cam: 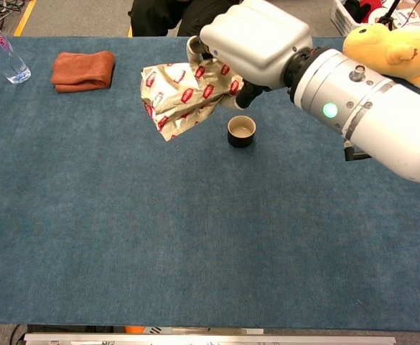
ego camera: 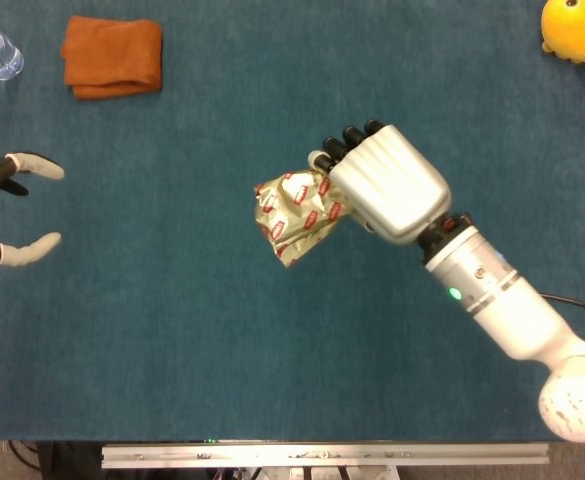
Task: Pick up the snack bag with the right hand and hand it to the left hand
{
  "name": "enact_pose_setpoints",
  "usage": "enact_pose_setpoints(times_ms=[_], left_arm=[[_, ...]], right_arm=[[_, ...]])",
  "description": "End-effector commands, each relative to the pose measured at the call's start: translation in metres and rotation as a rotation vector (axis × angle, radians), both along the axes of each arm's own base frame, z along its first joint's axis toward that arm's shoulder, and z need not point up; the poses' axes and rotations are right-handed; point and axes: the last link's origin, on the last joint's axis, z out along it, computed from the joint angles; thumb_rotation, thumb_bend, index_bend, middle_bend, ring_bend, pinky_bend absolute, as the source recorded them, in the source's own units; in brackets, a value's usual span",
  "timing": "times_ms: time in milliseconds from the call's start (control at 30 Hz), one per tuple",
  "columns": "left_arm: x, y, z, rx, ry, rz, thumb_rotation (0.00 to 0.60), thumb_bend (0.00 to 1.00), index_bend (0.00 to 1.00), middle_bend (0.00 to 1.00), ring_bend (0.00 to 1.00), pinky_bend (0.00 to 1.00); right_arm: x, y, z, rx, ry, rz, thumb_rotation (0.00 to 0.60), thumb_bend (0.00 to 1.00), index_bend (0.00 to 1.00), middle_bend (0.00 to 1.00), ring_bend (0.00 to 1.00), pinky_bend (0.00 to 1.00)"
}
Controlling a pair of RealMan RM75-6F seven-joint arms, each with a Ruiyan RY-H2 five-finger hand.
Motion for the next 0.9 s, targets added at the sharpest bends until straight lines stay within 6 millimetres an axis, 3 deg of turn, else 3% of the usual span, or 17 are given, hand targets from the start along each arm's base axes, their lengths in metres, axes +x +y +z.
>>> enact_pose_setpoints(times_ms=[33, 400, 900], left_arm=[[-0.001, 0.005, 0.002, -0.034, -0.033, 0.042, 0.600, 0.25, 0.30, 0.25, 0.20, 0.29], [-0.001, 0.014, 0.000, -0.108, -0.127, 0.140, 0.600, 0.25, 0.30, 0.25, 0.21, 0.30], [0.008, 0.017, -0.018, -0.196, -0.226, 0.281, 0.600, 0.25, 0.32, 0.26, 0.21, 0.32]], right_arm=[[0.008, 0.001, -0.004, -0.007, 0.010, 0.010, 0.600, 0.40, 0.62, 0.51, 0.43, 0.52], [0.036, -0.001, -0.016, -0.006, 0.028, 0.019, 0.600, 0.40, 0.62, 0.51, 0.43, 0.52], [0.067, -0.008, -0.035, 0.010, 0.072, 0.023, 0.600, 0.40, 0.62, 0.51, 0.43, 0.52]])
